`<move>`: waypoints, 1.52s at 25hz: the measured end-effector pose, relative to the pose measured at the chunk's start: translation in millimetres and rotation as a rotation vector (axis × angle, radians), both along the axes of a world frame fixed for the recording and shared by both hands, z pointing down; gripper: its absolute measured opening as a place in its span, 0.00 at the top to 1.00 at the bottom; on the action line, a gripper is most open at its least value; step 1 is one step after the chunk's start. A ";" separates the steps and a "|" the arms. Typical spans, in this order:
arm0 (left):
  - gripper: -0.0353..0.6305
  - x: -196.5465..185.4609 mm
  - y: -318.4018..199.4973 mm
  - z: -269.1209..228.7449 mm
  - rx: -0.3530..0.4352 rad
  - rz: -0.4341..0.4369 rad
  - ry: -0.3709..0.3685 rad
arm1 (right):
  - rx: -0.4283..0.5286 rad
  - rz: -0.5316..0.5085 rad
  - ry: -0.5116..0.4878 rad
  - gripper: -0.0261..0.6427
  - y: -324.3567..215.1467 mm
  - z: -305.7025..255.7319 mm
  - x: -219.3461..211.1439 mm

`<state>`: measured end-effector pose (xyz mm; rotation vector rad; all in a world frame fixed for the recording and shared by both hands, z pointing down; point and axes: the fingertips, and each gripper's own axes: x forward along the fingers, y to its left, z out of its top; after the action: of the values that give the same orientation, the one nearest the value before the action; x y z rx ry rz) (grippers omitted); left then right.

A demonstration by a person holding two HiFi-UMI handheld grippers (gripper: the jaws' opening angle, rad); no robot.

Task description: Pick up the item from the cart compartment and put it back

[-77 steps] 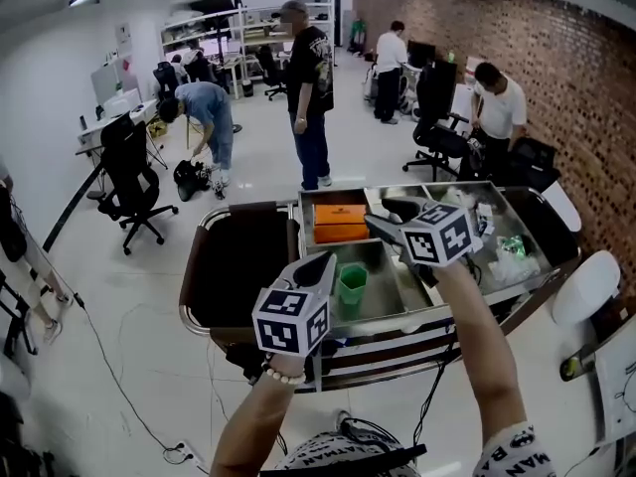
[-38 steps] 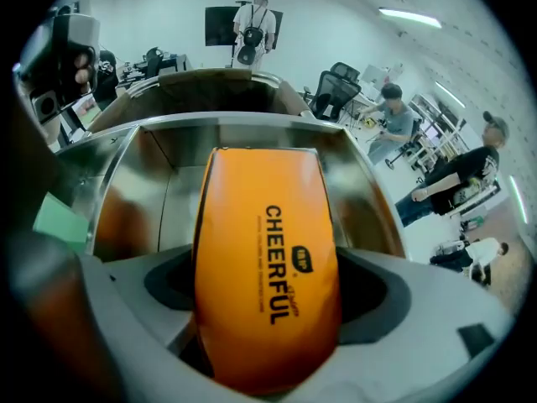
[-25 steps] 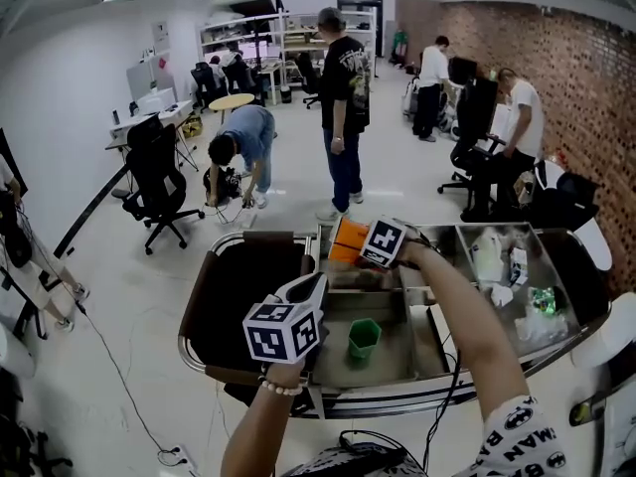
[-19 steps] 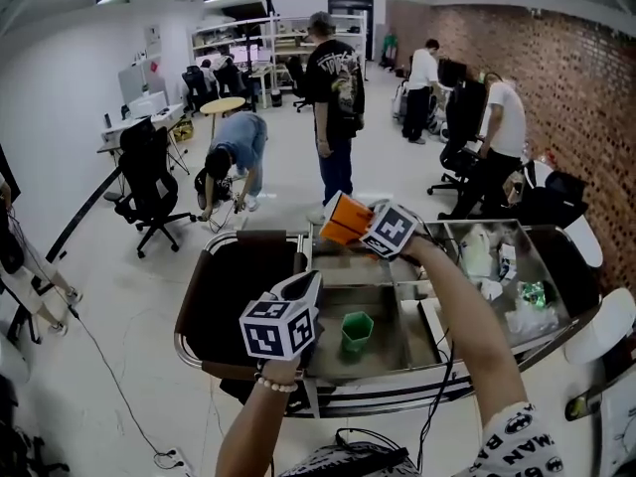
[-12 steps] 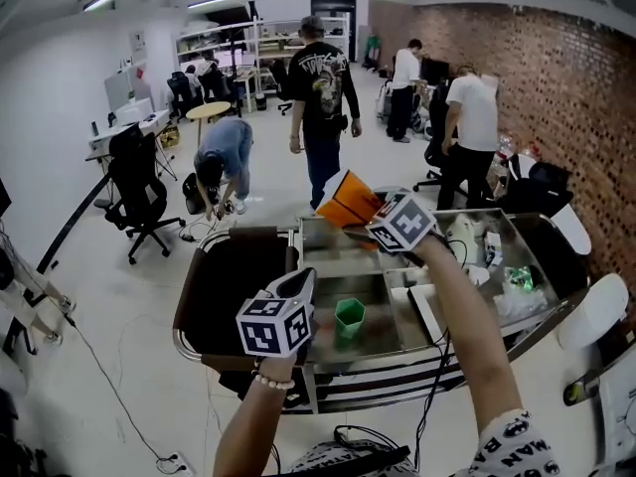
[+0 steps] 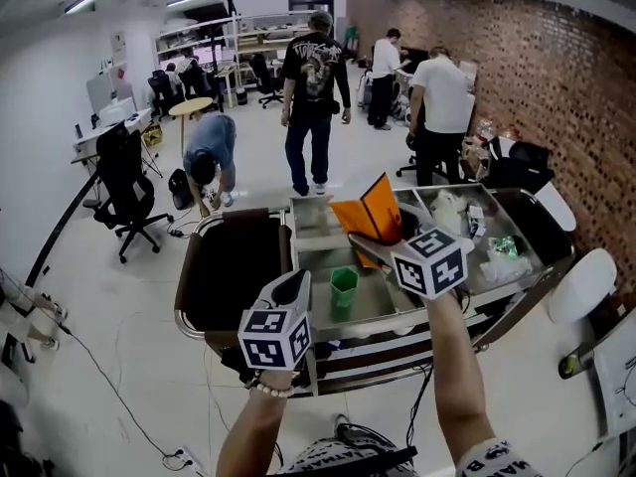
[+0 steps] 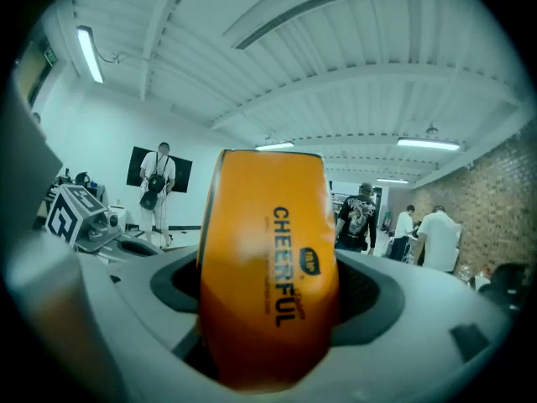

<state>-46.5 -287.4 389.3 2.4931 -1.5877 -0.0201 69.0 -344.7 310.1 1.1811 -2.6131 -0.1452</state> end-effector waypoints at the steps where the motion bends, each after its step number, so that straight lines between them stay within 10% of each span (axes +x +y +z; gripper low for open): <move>1: 0.95 0.3 7.0 2.4 0.001 0.003 -0.001 | -0.001 0.010 -0.030 0.34 13.4 3.9 1.9; 14: 0.95 -9.0 80.4 25.8 0.024 -0.010 -0.026 | -0.086 0.210 -0.155 0.34 128.8 90.7 36.4; 38: 0.94 -12.3 84.9 18.9 0.046 0.042 -0.012 | -0.114 0.138 -0.207 0.34 134.6 87.3 17.0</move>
<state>-58.8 -202.5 408.2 2.5649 -1.5561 -0.0361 86.1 -210.1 397.4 1.3961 -2.6588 0.1594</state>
